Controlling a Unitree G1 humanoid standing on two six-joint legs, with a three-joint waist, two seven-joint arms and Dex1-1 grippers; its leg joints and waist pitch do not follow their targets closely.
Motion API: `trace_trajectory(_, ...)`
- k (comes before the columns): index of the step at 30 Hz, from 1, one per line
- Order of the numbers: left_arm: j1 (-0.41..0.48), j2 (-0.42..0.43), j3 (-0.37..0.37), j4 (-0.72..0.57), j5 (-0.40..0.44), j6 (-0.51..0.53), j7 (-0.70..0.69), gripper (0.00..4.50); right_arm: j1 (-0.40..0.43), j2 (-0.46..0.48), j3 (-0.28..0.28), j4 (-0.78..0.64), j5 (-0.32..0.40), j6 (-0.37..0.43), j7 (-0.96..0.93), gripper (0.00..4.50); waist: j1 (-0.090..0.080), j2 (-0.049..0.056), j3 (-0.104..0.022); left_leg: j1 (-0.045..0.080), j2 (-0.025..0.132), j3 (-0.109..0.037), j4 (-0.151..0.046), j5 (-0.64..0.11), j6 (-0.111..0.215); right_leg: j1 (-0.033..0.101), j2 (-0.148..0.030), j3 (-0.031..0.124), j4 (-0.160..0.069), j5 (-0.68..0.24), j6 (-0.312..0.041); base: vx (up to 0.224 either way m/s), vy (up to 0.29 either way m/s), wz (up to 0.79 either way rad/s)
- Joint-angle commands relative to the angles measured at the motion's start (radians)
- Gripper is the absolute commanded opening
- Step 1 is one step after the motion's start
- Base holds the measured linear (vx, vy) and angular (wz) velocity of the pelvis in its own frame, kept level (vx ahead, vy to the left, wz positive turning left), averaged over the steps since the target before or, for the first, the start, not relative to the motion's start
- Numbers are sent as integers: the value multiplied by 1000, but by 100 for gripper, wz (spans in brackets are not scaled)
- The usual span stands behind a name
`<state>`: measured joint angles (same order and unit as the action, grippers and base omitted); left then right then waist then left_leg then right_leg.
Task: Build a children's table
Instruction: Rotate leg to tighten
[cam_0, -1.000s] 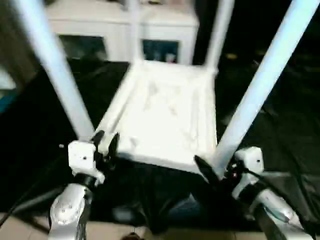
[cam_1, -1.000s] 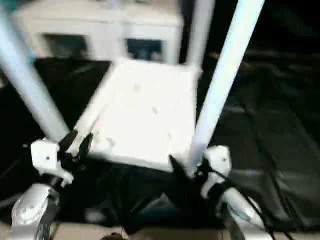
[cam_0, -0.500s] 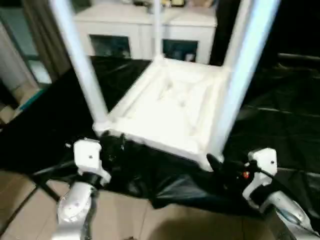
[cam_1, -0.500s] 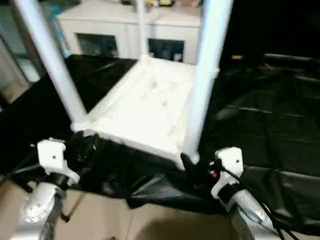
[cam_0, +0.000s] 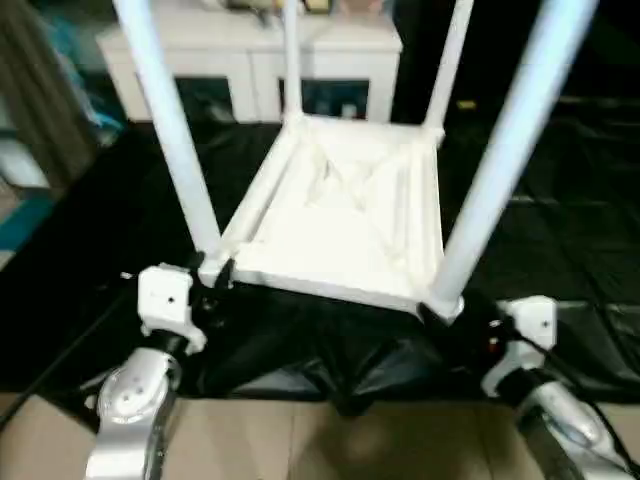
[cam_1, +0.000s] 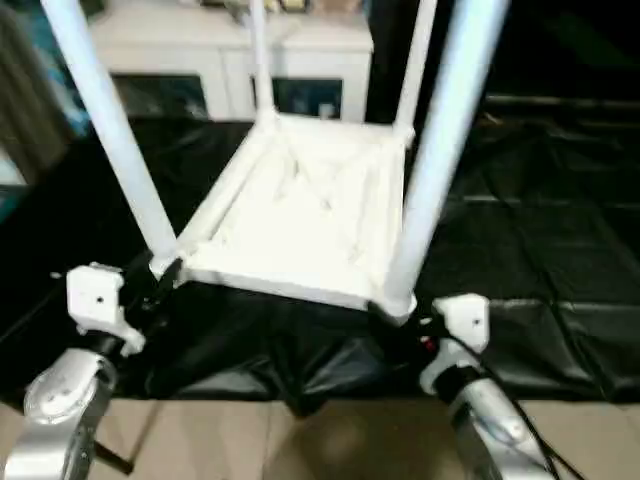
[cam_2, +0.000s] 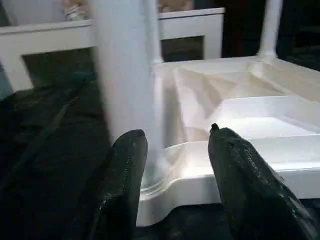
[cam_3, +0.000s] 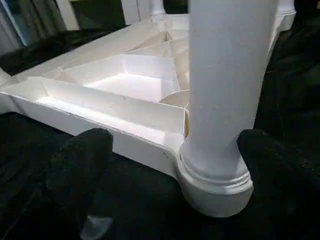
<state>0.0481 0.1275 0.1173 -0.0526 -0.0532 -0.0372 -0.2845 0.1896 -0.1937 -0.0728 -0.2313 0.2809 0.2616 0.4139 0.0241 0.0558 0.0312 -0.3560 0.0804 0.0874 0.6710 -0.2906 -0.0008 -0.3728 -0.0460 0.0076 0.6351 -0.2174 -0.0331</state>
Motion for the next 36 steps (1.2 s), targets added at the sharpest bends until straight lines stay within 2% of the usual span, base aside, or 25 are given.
trace_trajectory(1,-2,-16,-6,-3,2,11,18,229,-17,-22,-7,-7,-2,-6,6,450,-16,38,-50,61,227,-164,-170,393,-152,-39,-9,-31,46,-85,44,18,127,-10)
trace_trajectory(2,-7,-29,8,-3,-4,27,48,229,-19,-54,-8,-10,9,-3,45,450,-15,40,-59,61,224,-163,-159,513,-102,-35,-13,-37,61,-129,74,9,51,-12)
trace_trajectory(3,-10,-30,15,-1,2,26,65,229,-19,-78,-10,-15,19,-4,77,450,-13,32,-67,69,205,-167,-143,603,-3,-26,-25,-32,47,-116,85,-20,5,-21)
trace_trajectory(4,-10,-30,15,-1,2,26,65,229,-19,-78,-10,-15,19,-4,77,450,-12,25,-64,63,193,-164,-141,630,60,-14,-35,-20,27,-96,84,-20,5,-21)
trace_trajectory(5,-12,-32,26,-6,-16,22,75,229,-14,-112,-21,-27,52,21,128,450,-4,7,-65,47,148,-143,-114,604,149,6,-74,10,-38,-14,47,-48,-36,-21)
trace_trajectory(6,-12,-32,26,-6,-16,22,75,229,-14,-112,-21,-27,52,21,128,450,2,-32,-65,-9,84,-77,-84,379,140,59,-120,41,-87,88,57,-75,-78,-18)
trace_trajectory(7,-11,-32,29,-9,-15,15,83,229,-10,-127,-23,-31,62,30,149,450,9,-40,-55,-42,70,-56,-87,262,130,78,-162,44,-92,120,61,-75,-78,-18)
trace_trajectory(8,-8,-35,36,-15,-24,3,87,229,-4,-146,-24,-35,70,39,175,450,36,-46,-54,-38,76,-34,-83,92,96,71,-170,43,-107,77,86,-84,-101,-7)
trace_trajectory(9,-7,-38,40,-18,-27,-5,90,229,0,-159,-23,-37,73,43,191,450,36,-42,-38,-35,91,-34,-109,8,79,66,-145,30,-110,-7,41,-71,-92,-1)
trace_trajectory(10,-6,-39,43,-18,-27,-8,93,229,0,-166,-24,-34,70,41,195,450,34,-41,-35,-33,97,-32,-122,-21,74,66,-129,21,-111,-47,13,-71,-92,-1)
trace_trajectory(11,-2,-44,54,-20,-30,-5,107,229,-8,-184,-35,-15,65,43,198,450,30,-43,-33,-28,116,-33,-136,-64,81,63,-114,14,-105,-94,-50,-62,-61,-3)
trace_trajectory(12,0,-46,58,-20,-30,-1,112,229,-13,-187,-40,-7,65,44,195,450,29,-37,-32,-24,125,-33,-140,-84,86,58,-112,12,-103,-108,-82,-57,-37,3)
trace_trajectory(13,1,-47,62,-21,-30,4,119,229,-19,-192,-45,2,67,46,193,450,23,-31,-29,-18,137,-27,-144,-133,99,54,-113,11,-102,-123,-153,-57,-37,3)
trace_trajectory(14,1,-48,63,-21,-30,5,120,260,-20,-193,-46,4,68,46,192,450,24,-31,-29,-18,138,-20,-144,-140,99,53,-114,10,-103,-130,-165,-54,-28,5)
trace_trajectory(16,-5,-50,72,-22,-49,5,121,265,-37,-198,-54,3,121,49,235,450,28,-31,-31,-12,145,-9,-143,-141,95,49,-117,11,-101,-124,-185,0,0,0)
trace_trajectory(17,-10,-48,75,-21,-53,7,121,265,-40,-202,-51,-3,141,52,257,450,30,-25,-31,-12,150,-4,-145,-152,87,48,-117,6,-101,-119,-188,0,0,0)
trace_trajectory(18,-29,-39,79,-7,-51,14,125,265,-48,-212,-37,-14,179,72,305,450,29,-30,-29,-14,153,-2,-148,-165,83,50,-115,3,-100,-114,-183,0,0,0)
trace_trajectory(20,-47,-30,80,11,-44,20,127,301,-54,-218,-24,-20,199,87,333,450,35,-28,-29,-11,155,1,-149,-165,73,48,-115,3,-98,-99,-174,0,0,0)
trace_trajectory(21,-69,-19,79,35,-38,26,125,305,-60,-220,-14,-20,206,95,347,450,42,-33,-30,-9,154,5,-149,-155,70,45,-115,2,-96,-90,-171,0,0,0)
trace_trajectory(23,-130,11,80,107,-34,33,112,315,-77,-215,11,-4,209,103,368,450,47,-34,-32,-7,152,14,-147,-139,55,40,-113,1,-94,-71,-166,0,0,0)
trace_trajectory(25,-160,26,82,146,-31,43,111,347,-87,-208,21,6,209,104,377,450,51,-33,-34,-9,154,12,-149,-124,51,44,-117,1,-91,-53,-161,0,0,0)
trace_trajectory(26,-215,53,82,236,-34,45,86,351,-107,-189,52,21,210,106,398,450,52,-30,-34,-8,149,15,-147,-123,45,39,-112,0,-91,-48,-156,0,0,0)
trace_trajectory(28,-245,61,84,289,-47,34,63,377,-123,-179,77,38,201,100,409,450,55,-30,-38,-11,154,11,-149,-104,38,45,-118,-1,-84,-13,-160,0,0,0)
trace_trajectory(32,-305,70,88,379,-69,11,24,401,-179,-160,111,112,165,67,405,450,59,-28,-45,-11,153,15,-142,-46,46,46,-120,-3,-72,100,-189,0,0,0)
trace_trajectory(36,-358,84,89,458,-74,-1,7,440,-235,-134,125,166,136,44,384,450,61,-29,-45,-6,151,20,-143,-84,37,41,-120,-3,-73,80,-206,0,0,0)
